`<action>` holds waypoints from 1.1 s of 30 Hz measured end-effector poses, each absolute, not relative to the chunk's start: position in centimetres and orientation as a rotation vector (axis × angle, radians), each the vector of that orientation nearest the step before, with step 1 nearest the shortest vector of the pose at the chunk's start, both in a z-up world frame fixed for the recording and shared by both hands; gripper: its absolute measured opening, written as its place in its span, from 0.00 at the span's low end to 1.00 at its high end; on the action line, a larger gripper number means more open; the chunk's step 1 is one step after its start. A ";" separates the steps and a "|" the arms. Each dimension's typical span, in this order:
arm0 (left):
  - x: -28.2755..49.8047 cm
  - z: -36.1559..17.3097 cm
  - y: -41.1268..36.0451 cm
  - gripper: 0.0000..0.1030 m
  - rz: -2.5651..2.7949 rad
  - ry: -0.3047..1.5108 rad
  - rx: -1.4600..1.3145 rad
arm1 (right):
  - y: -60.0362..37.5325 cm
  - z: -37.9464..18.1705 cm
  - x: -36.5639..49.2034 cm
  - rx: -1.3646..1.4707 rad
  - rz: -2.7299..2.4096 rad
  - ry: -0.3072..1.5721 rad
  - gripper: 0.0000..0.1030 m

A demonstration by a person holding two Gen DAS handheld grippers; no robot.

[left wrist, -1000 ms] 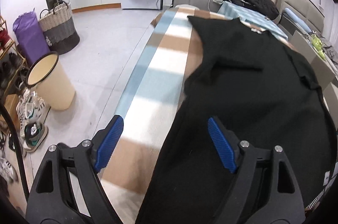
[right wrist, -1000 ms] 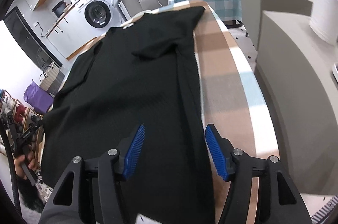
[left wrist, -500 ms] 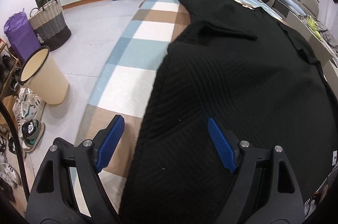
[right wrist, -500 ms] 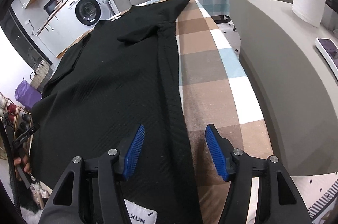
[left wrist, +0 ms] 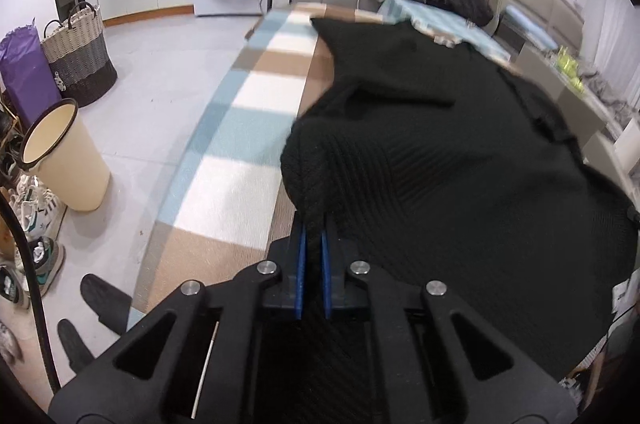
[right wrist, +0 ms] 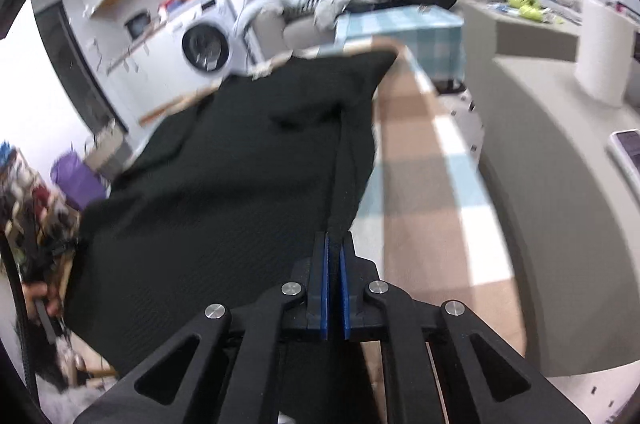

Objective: Fold small clothes

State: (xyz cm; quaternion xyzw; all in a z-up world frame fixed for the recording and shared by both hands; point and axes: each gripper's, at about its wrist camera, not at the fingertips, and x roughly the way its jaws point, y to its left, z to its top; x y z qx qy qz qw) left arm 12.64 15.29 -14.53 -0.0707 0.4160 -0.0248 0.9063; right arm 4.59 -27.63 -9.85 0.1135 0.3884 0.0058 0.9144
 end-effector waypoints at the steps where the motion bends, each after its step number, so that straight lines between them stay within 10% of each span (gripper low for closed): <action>1: 12.6 -14.0 15.4 0.04 -0.060 0.845 -0.160 | -28.3 -9.4 4.5 0.256 0.002 0.777 0.04; 18: 18.6 -7.4 15.1 0.04 -0.081 0.683 -0.180 | -32.1 -4.6 10.2 0.463 0.055 0.573 0.04; 29: 27.1 -12.8 14.3 0.07 -0.051 0.828 -0.204 | -34.3 -8.7 20.2 0.521 -0.071 0.727 0.11; 33: 26.8 -14.3 14.4 0.60 -0.016 0.864 -0.195 | -35.0 -10.4 20.4 0.540 -0.098 0.786 0.49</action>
